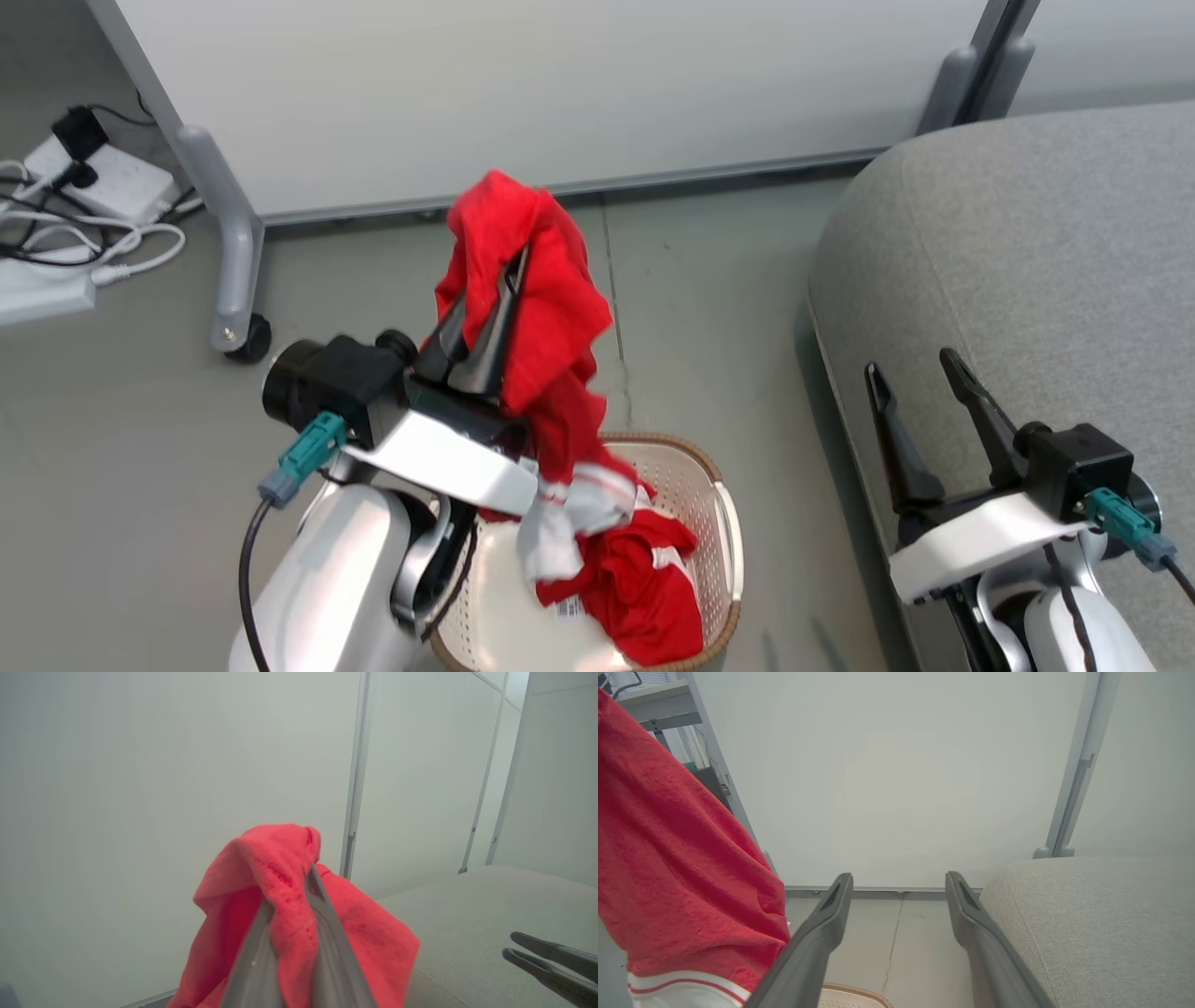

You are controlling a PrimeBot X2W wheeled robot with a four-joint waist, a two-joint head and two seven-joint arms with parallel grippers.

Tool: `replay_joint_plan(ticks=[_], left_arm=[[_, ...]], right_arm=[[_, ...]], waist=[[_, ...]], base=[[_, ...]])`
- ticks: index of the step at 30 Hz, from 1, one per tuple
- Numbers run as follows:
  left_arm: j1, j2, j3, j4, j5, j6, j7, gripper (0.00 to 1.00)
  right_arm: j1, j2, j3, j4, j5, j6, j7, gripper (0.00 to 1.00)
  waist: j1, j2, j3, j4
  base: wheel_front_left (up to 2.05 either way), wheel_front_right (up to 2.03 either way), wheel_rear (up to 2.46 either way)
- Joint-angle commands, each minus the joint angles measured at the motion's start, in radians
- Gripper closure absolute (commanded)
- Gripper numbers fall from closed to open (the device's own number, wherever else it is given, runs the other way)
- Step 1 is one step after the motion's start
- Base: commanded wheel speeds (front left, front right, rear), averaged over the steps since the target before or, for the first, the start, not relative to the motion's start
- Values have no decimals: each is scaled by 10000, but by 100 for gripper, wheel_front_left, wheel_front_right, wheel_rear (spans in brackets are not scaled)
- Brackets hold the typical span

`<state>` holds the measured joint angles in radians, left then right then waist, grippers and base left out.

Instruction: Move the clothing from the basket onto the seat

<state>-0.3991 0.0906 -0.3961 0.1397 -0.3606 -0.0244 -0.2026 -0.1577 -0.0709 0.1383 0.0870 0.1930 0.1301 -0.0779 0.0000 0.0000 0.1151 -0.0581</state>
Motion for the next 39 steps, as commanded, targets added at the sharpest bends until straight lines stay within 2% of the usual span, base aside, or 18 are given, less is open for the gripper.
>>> replay_joint_plan(ticks=[1, 7, 12, 23, 39], left_arm=[[285, 117, -28, -310, -3, 99, 58, 100], [1217, 326, -172, -1393, 51, 422, 433, 100], [1773, 451, -243, -1850, -92, 508, 601, 100], [2121, 711, -322, -2125, -101, 553, 795, 100], [2021, 742, -400, -1994, -216, 591, 677, 100]], right_arm=[[229, -42, -43, -69, 35, 12, 88, 0], [770, 12, -53, -411, 3, 12, 400, 0], [1202, 66, -169, -672, 32, 14, 589, 0], [1676, 150, -339, -991, 32, 12, 863, 0], [1514, 178, -62, -1257, 35, 12, 957, 0]], waist=[[0, 0, -353, 15], [0, 0, -926, -13], [0, 0, -1273, 24], [0, 0, -1464, 99], [0, 0, -1493, 215]], base=[[0, 0, 0], [0, 0, 0], [0, 0, 0], [0, 0, 0], [0, 0, 0]])
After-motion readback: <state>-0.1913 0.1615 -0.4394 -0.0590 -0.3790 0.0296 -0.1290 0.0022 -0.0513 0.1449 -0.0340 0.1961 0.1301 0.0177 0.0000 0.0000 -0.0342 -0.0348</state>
